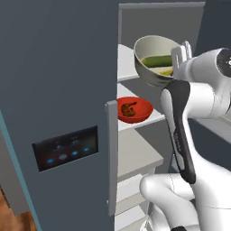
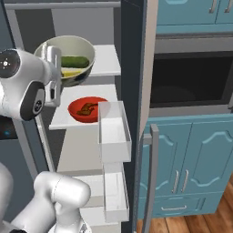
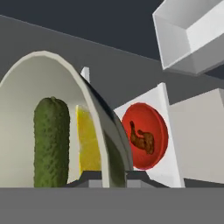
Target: Place the bowl with the lemon wedge and cucumber on the top shelf of the fridge. Place the bowl with the chicken drumsticks on the second highest shelf of the fridge.
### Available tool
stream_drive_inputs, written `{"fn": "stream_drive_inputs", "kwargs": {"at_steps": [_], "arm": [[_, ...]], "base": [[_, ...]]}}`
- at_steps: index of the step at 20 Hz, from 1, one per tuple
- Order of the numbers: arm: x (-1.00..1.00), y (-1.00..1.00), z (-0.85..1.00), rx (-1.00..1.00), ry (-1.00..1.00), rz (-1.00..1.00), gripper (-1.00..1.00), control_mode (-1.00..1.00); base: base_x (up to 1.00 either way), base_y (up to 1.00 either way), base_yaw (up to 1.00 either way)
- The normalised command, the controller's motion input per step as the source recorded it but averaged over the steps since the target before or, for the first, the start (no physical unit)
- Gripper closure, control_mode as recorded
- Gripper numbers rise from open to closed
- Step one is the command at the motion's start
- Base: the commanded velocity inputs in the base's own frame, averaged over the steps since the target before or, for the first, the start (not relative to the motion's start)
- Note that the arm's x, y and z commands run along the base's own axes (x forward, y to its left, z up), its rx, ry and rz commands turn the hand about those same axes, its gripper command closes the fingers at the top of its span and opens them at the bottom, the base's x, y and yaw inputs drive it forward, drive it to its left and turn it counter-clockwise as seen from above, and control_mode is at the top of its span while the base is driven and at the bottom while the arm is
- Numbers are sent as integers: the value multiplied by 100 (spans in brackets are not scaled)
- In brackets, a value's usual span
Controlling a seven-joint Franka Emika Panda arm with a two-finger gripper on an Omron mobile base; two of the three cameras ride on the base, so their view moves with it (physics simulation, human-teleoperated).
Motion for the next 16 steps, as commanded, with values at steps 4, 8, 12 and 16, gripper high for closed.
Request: {"fn": "stream_drive_inputs", "kwargs": {"at_steps": [4, 8, 12, 16], "arm": [[95, 0, 0, 0, 24, 0, 100, -100], [99, 0, 0, 0, 13, 0, 100, -100], [82, 0, 2, 0, 0, 6, 100, -100], [100, 6, -6, 0, 1, 8, 100, -100]], "base": [[0, 0, 0], [0, 0, 0], [0, 0, 0], [0, 0, 0]]}}
